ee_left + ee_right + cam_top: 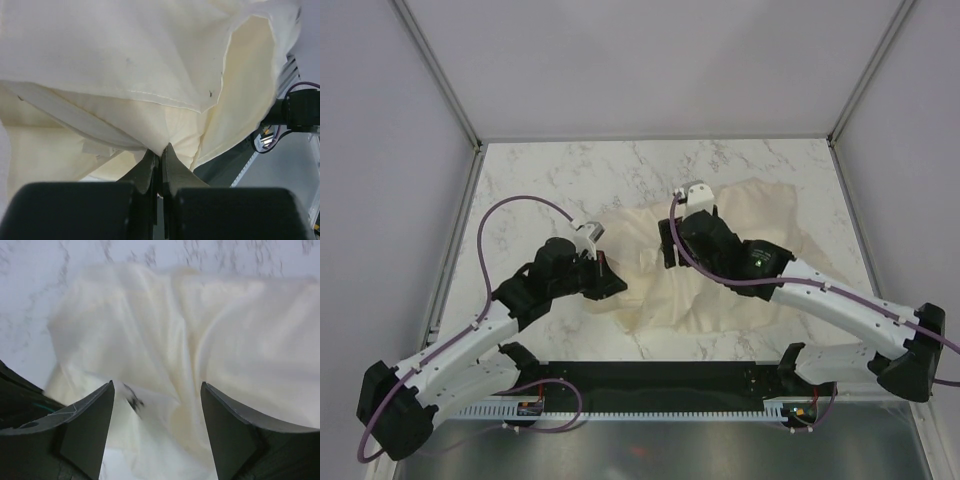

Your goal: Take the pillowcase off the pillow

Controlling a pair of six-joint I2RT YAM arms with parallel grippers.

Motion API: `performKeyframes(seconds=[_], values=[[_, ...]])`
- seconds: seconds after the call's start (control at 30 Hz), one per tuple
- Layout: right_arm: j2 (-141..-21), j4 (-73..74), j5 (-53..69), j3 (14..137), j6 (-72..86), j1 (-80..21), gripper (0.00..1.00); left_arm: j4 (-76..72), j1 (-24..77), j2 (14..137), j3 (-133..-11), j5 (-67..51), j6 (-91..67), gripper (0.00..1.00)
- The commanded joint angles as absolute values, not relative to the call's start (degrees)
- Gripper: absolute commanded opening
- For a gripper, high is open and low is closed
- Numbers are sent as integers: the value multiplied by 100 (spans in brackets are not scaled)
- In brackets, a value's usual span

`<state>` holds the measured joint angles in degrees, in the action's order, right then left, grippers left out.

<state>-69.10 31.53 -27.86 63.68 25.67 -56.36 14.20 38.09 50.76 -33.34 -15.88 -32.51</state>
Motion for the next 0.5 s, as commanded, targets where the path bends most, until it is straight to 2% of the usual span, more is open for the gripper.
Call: performKeyframes(seconds=[0.0, 0.07, 0.2, 0.47], values=[[-7653, 2760, -2417, 7302, 1576, -5634, 78, 817, 3832, 4764, -3305, -2065, -2909, 2], [-8286, 2620, -2478, 7758, 1407, -5590, 80, 817, 3832, 4650, -3217, -2100, -2953, 2], [-9113, 2207, -1751, 8209, 1283, -5231, 81, 861, 3832, 4360, -3076, -2118, -3102, 2], [-10256, 1144, 428, 8561, 1151, -5045, 84, 1142, 3841, 4113, -3076, -2127, -3015, 2]])
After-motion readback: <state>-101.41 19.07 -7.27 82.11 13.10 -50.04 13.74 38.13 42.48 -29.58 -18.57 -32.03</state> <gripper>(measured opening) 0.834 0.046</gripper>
